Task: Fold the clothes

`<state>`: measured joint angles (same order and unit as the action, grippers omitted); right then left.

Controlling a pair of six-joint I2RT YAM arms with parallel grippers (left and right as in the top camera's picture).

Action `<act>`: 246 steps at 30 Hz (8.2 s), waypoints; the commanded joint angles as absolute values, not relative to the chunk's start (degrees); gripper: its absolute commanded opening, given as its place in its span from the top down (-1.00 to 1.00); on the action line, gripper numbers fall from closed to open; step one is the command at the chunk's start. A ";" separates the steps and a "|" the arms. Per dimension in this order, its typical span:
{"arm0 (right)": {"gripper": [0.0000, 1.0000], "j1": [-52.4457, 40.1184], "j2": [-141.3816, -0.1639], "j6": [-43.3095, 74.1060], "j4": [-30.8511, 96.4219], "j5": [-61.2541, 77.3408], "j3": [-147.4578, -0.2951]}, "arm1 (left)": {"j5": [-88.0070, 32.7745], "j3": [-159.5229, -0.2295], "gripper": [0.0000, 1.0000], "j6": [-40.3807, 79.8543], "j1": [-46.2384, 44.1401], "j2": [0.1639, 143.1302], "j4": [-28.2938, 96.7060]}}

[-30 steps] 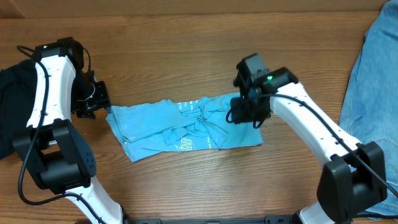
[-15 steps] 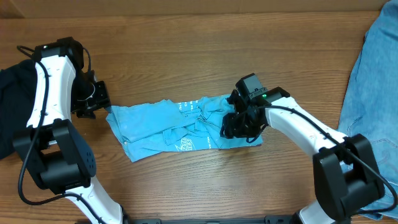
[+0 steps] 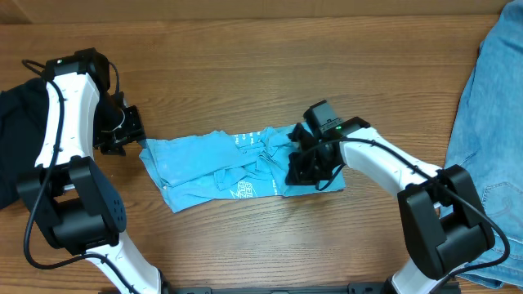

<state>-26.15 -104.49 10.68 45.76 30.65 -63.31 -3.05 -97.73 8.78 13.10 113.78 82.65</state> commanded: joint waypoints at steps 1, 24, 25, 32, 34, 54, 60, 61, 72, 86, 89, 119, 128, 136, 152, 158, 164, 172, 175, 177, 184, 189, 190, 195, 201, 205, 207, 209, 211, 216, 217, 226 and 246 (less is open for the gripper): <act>0.92 -31.20 -104.60 7.01 42.87 36.58 -63.24 | -3.73 -97.60 -0.01 7.73 12.62 111.85 82.59; -0.04 -18.15 -96.33 5.96 61.41 14.83 -80.47 | -7.92 -88.09 -0.43 8.45 12.71 111.87 77.08; -0.04 -17.91 -96.33 5.96 61.43 14.83 -80.47 | -10.66 -86.02 -0.43 7.11 12.60 111.87 75.20; -0.05 -17.91 -96.33 5.96 61.36 14.83 -80.47 | -19.55 -71.48 -0.44 6.31 12.27 111.87 60.82; -0.05 -17.91 -96.33 5.96 61.36 14.83 -80.47 | -19.55 -68.79 -0.43 6.44 12.27 111.87 59.13; -0.06 -17.91 -96.33 5.96 61.25 14.83 -80.47 | -6.00 -72.25 -0.49 19.51 12.73 102.48 66.83; -0.07 -17.91 -96.33 5.96 61.87 14.83 -80.47 | -11.09 -60.05 -0.52 20.97 12.88 102.65 53.65; -0.07 -17.91 -96.33 5.96 61.91 14.85 -80.47 | -11.44 -58.46 -0.52 20.73 12.88 102.76 51.31; -0.07 -17.93 -96.33 5.96 62.37 15.07 -80.47 | -18.06 -50.19 -0.01 19.25 12.88 102.85 35.11; -0.04 -17.91 -96.33 6.02 62.04 15.07 -80.47 | -17.12 -54.13 0.92 16.21 17.08 99.09 37.80; -0.03 -17.80 -96.09 6.17 61.84 15.00 -81.45 | -15.35 -58.46 0.92 14.81 21.58 95.77 41.30; -0.05 -5.39 -95.79 7.44 68.05 15.00 -87.09 | 1.08 -87.85 0.91 18.50 -12.71 97.08 61.58; -0.06 -5.39 -95.79 7.01 69.82 15.00 -87.07 | 0.40 -87.85 0.92 27.09 -20.75 103.90 61.08; -0.07 -5.39 -95.79 5.91 69.78 14.98 -87.07 | -15.68 -87.85 0.43 28.45 -23.86 104.25 62.57; -0.22 -14.33 -96.57 -5.82 70.15 34.72 -80.97 | 6.42 -91.07 0.34 29.80 -7.01 104.14 72.58; -0.11 -26.65 -98.10 2.79 56.71 40.86 -74.15 | 9.30 -90.65 0.34 26.57 -4.10 104.60 66.65; -0.05 -35.70 -98.24 7.62 46.02 38.65 -69.78 | 11.57 -90.02 0.35 26.06 -3.66 108.33 65.98; -0.08 -38.74 -106.06 15.22 29.78 35.70 -65.78 | 11.57 -90.02 0.35 25.26 -3.73 111.87 65.95; -0.08 -38.74 -107.74 15.27 27.33 35.64 -65.71 | 11.62 -90.02 0.35 25.26 -3.70 111.87 65.93; -0.09 -38.74 -108.81 15.29 25.47 35.64 -65.65 | 11.62 -90.02 0.34 25.23 -3.73 111.87 65.93; -0.07 -39.31 -112.31 16.82 20.01 37.80 -65.65 | 11.60 -90.02 0.33 24.38 -3.73 111.87 66.04; 0.92 -39.31 -112.31 16.78 20.53 39.79 -65.67 | 11.57 -90.02 0.33 24.38 -3.73 111.87 66.15; 0.92 -39.31 -112.29 16.78 21.71 41.54 -65.80 | 11.57 -90.02 0.33 24.38 -3.73 111.87 66.17; 0.92 -37.26 -110.67 13.26 42.48 33.41 -71.00 | 11.60 -90.02 0.34 24.38 -3.73 111.87 66.35; 0.85 -35.81 -110.00 11.49 47.13 20.29 -76.01 | 11.57 -90.02 0.34 24.38 -3.77 111.87 66.46; 0.84 -35.92 -110.04 12.32 40.97 16.56 -76.01 | 11.60 -90.02 0.34 24.34 -3.77 111.87 67.44; 0.80 -35.92 -110.04 12.29 40.29 14.74 -76.01 | 11.57 -90.02 0.34 23.92 -3.77 111.87 67.55; 0.77 -35.90 -110.04 12.29 41.34 10.50 -76.01 | 11.62 -90.02 0.34 23.35 -3.77 111.87 67.92; 0.77 -35.86 -109.93 12.45 43.38 6.96 -76.01 | 12.36 -90.15 0.35 22.41 -3.75 111.85 68.36; 0.57 -35.75 -107.11 12.43 49.56 0.27 -78.65 | 15.20 -92.90 0.32 21.69 -3.77 111.15 69.47; 0.56 -35.75 -105.84 12.45 51.18 -1.37 -80.53 | 15.18 -94.50 0.32 21.37 -3.77 110.76 69.89; 0.45 -35.07 -98.17 12.73 58.89 16.21 -87.90 | -9.47 -106.06 -0.32 -11.73 -3.81 110.41 66.52; 0.49 -34.70 -115.46 24.32 35.97 31.64 -69.38 | -11.18 -105.97 0.09 -11.75 -4.51 131.50 75.79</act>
